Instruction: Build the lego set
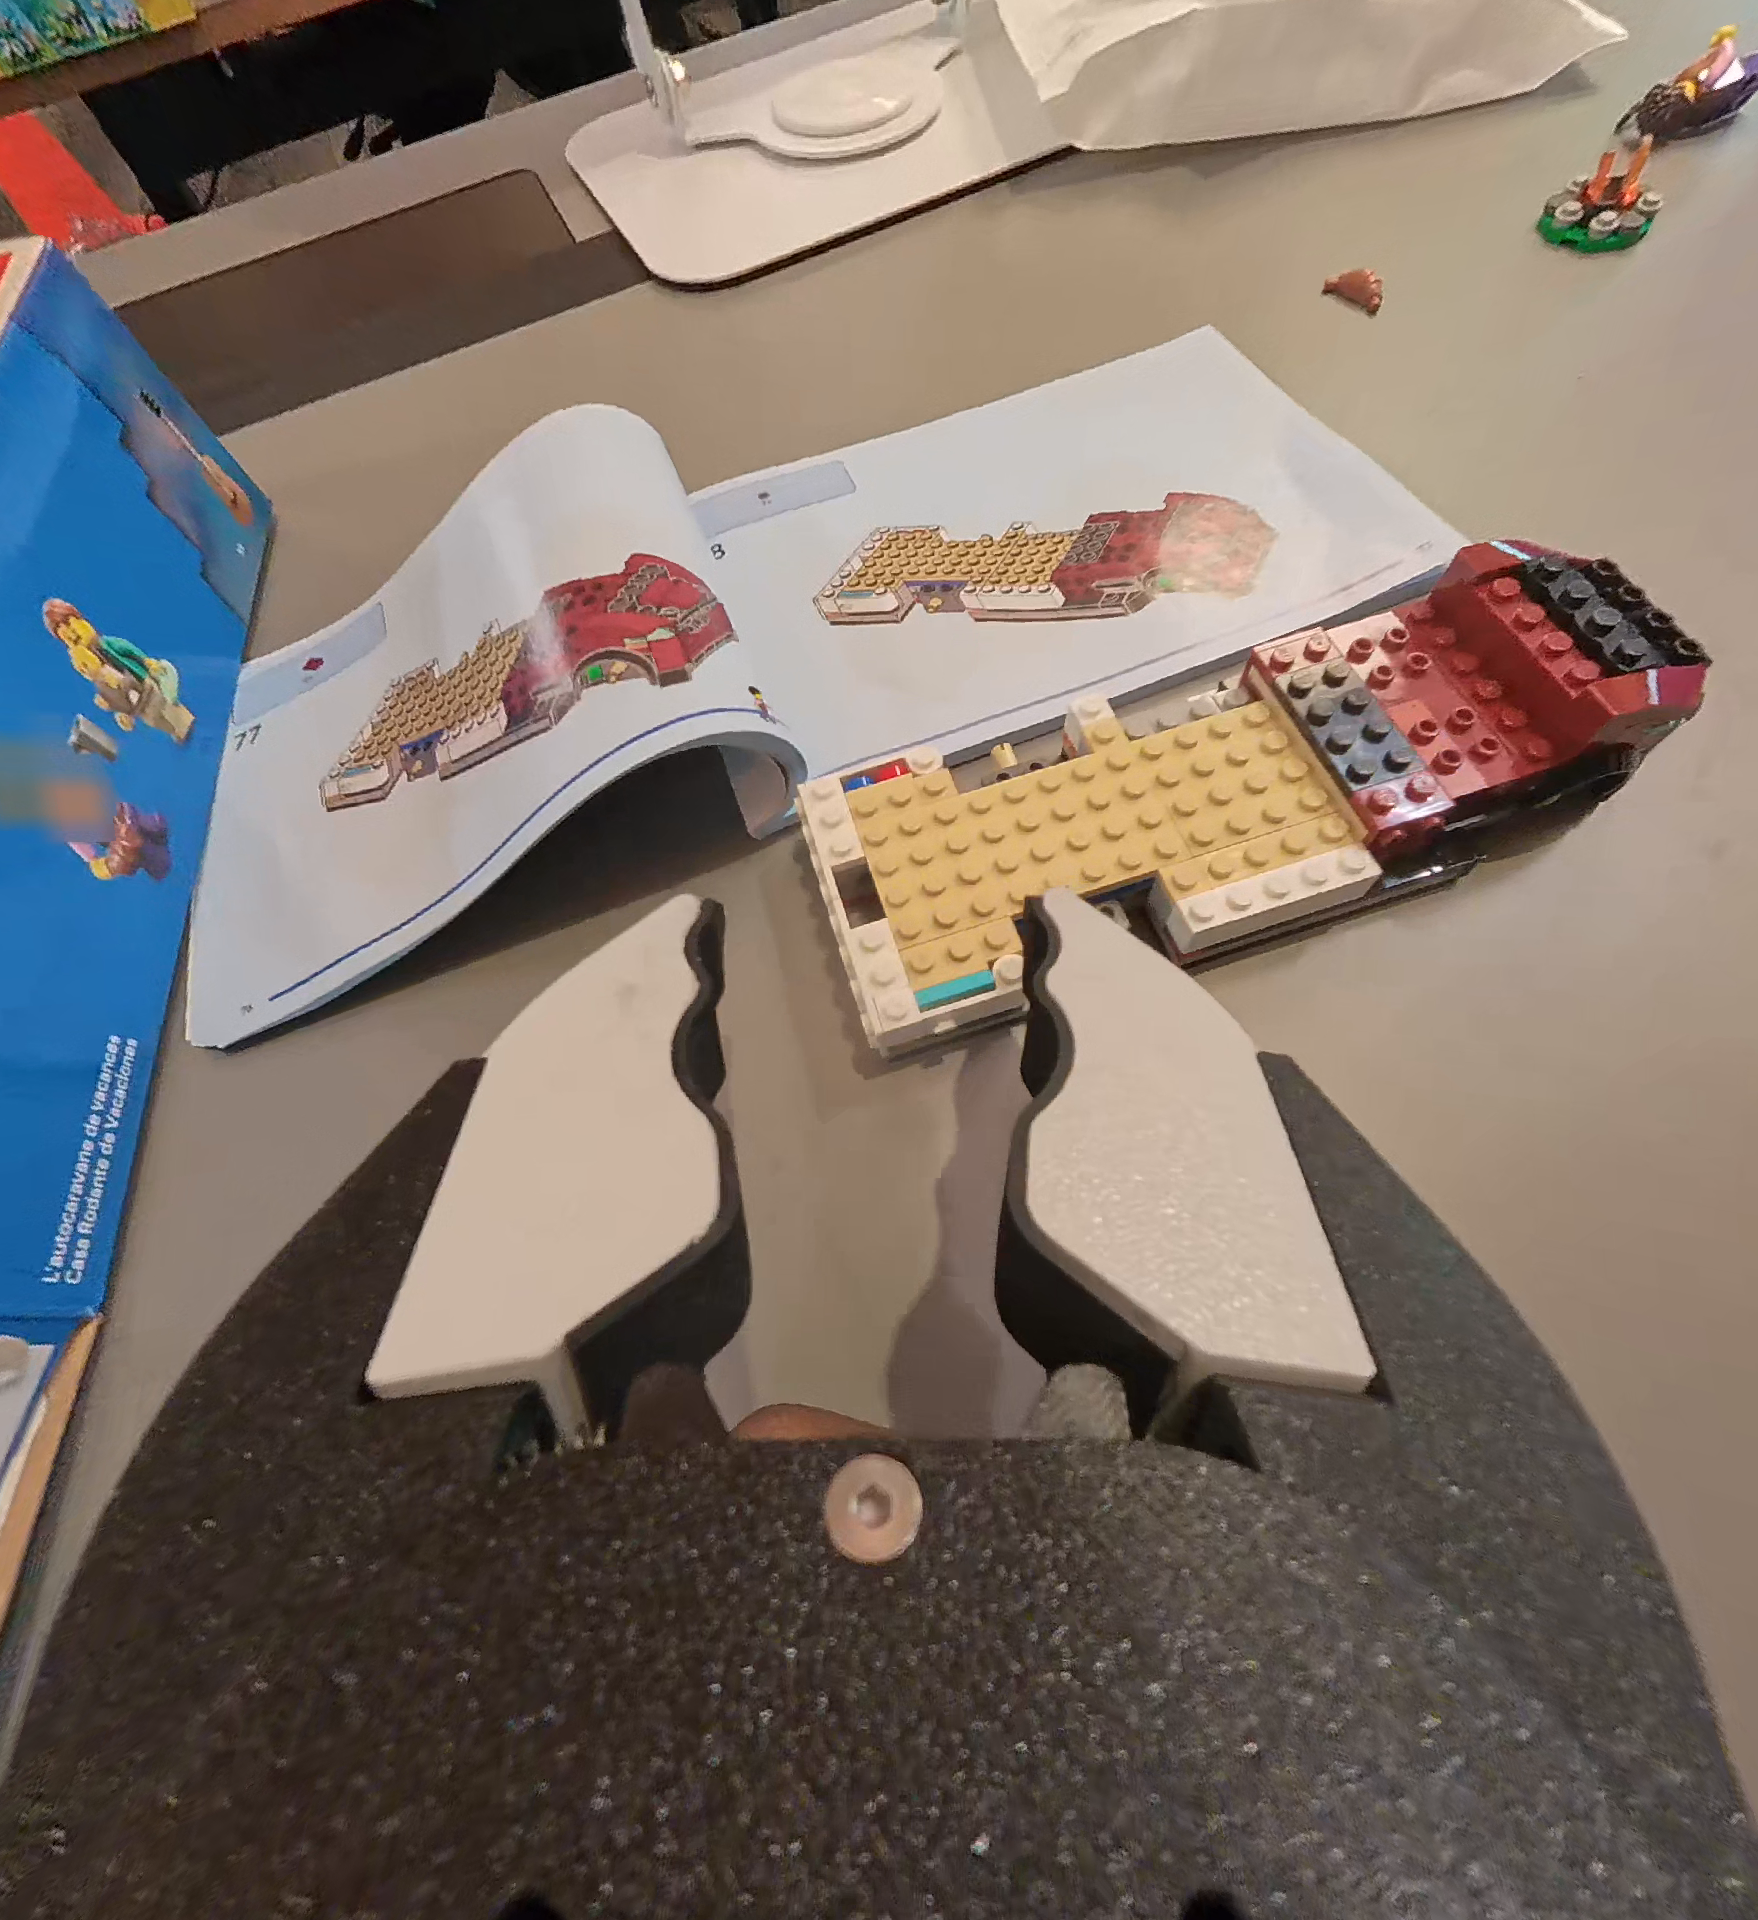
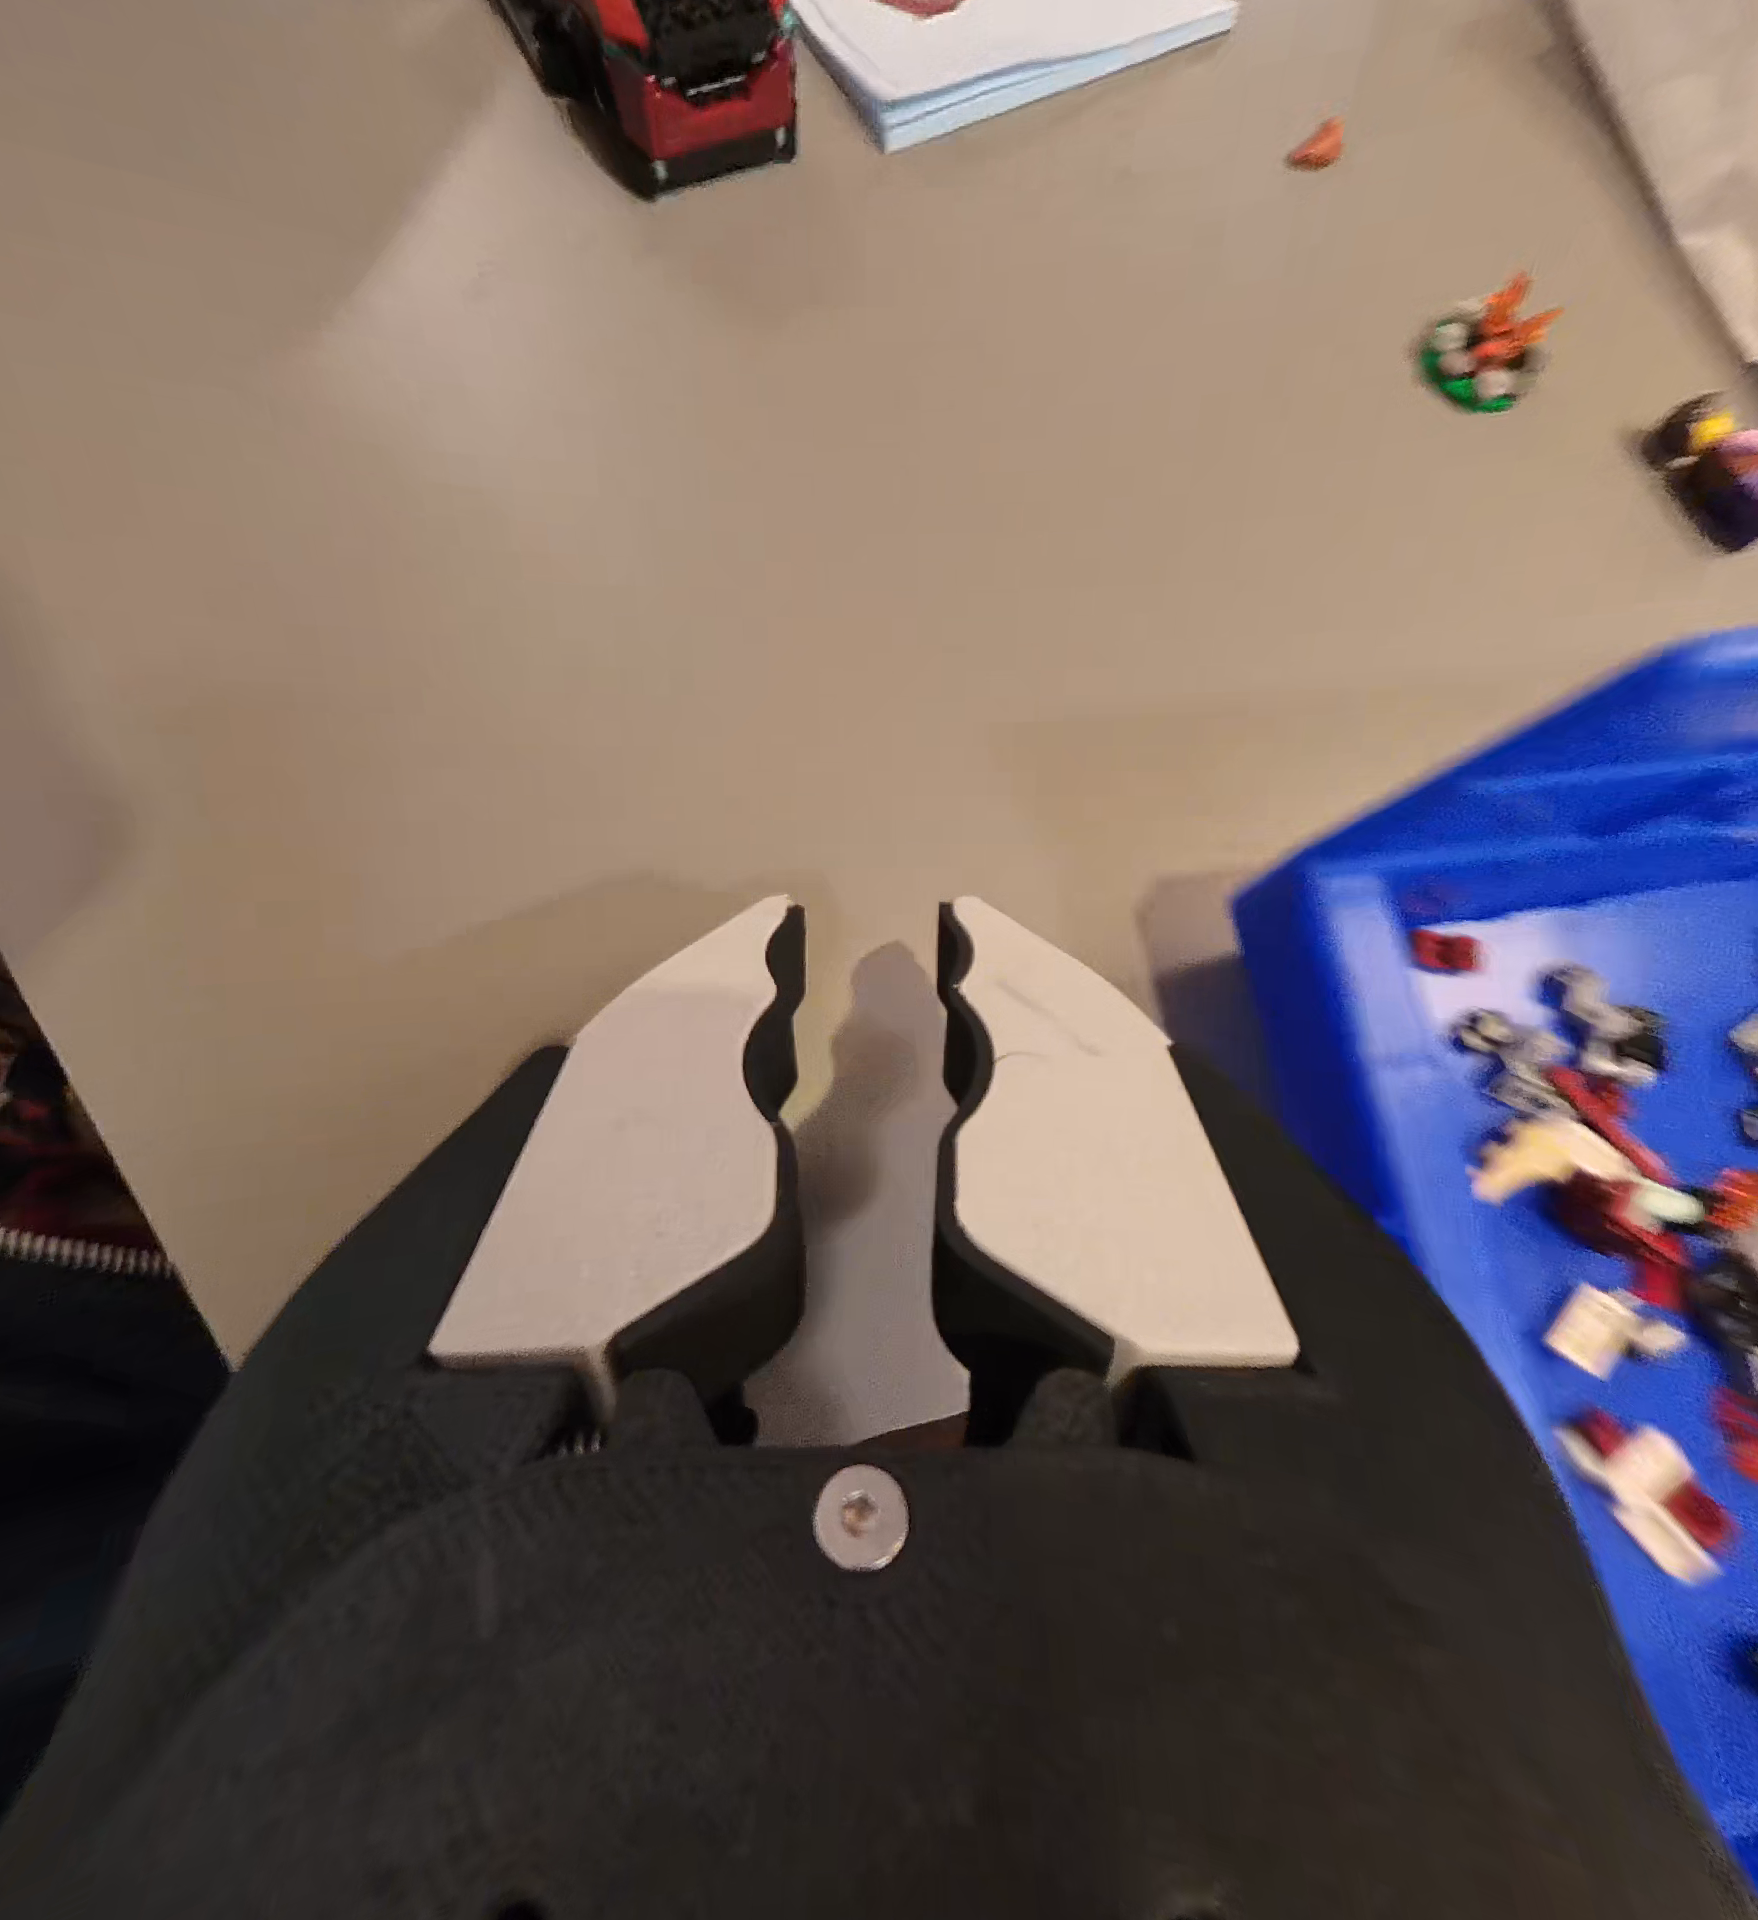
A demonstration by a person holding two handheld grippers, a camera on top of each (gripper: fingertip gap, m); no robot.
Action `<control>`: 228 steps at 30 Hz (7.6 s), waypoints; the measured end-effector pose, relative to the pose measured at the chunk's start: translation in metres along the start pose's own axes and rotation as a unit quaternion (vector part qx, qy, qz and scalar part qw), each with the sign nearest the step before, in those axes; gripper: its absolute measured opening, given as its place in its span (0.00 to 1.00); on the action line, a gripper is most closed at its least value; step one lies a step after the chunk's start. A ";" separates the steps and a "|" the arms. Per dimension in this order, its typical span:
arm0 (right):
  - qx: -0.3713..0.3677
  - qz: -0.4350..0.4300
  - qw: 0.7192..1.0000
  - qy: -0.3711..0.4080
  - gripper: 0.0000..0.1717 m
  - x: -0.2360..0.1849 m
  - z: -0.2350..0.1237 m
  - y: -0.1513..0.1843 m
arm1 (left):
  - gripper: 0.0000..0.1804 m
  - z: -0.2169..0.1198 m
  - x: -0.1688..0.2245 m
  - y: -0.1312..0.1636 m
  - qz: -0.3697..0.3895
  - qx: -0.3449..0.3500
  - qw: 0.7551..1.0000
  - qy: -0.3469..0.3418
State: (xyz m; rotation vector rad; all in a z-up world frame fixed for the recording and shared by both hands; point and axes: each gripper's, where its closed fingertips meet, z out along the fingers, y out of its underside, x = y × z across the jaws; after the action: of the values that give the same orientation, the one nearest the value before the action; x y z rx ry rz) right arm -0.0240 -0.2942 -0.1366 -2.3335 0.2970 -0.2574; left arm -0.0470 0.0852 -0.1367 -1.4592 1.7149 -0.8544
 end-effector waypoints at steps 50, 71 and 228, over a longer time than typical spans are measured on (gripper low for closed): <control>-0.314 0.025 0.933 0.172 0.15 0.216 -0.023 0.020 | 0.26 0.000 0.003 0.005 -0.118 -0.011 0.981 0.153; -0.244 -0.190 0.951 0.026 0.16 0.183 -0.045 0.042 | 0.27 0.002 0.120 -0.017 0.040 -0.001 0.970 0.241; -0.215 -0.375 0.871 -0.233 0.08 0.123 -0.041 0.075 | 0.39 0.017 0.197 -0.054 0.048 0.021 0.970 0.237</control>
State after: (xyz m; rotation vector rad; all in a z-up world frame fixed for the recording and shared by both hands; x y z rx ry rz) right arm 0.0720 -0.4087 -0.1494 -2.7544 -0.8995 0.0247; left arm -0.0254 -0.1178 -0.1196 -1.1927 2.0778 -1.2511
